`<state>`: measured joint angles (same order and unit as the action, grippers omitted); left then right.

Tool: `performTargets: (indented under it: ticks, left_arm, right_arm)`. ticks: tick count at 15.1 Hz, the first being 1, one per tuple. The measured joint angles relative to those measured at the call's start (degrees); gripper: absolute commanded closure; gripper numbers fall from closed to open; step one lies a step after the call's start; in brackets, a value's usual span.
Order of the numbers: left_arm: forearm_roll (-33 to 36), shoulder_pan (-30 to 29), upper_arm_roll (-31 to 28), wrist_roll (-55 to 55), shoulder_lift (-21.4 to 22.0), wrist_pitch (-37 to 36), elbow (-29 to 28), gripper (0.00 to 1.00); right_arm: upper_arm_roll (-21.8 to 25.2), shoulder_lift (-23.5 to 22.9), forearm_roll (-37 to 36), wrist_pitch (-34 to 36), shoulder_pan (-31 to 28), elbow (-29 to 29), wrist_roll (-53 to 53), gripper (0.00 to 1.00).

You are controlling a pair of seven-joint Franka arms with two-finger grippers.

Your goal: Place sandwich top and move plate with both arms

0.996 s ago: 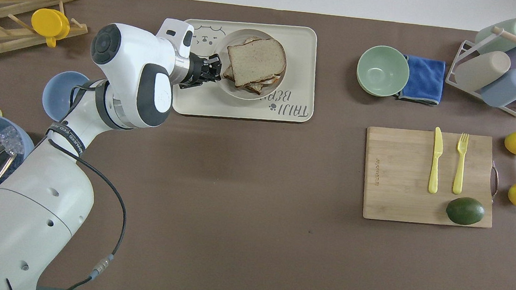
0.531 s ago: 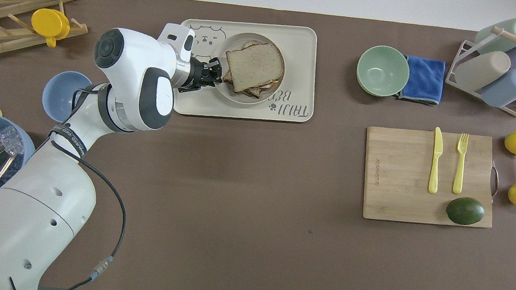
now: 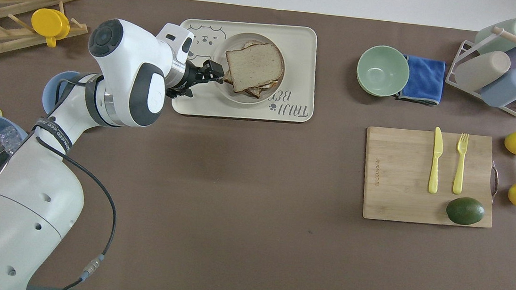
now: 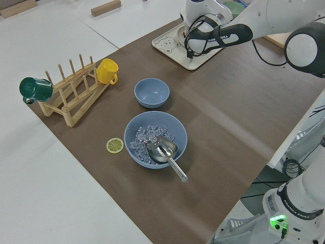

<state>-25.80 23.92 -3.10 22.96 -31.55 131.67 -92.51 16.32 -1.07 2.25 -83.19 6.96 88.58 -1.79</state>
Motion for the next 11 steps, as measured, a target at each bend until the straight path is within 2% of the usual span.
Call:
performTargets:
  ticks: [3,6,11]
  left_arm:
    - [3.27,-2.40,-0.16,-0.11,3.53,-4.88,0.09,0.00]
    - [10.15,-5.16,-0.24,-0.14,8.02,-10.39,0.09,0.00]
    - [18.89,-6.76,-0.71,-0.14,12.97,-16.93,0.11,0.00]
  right_arm:
    - [0.00,0.00,0.00,0.00,0.00,0.00,0.00,0.00]
    - [0.00,0.00,0.00,0.00,0.00,0.00,0.00,0.00]
    - [0.00,0.00,0.00,0.00,0.00,0.00,0.00,0.00]
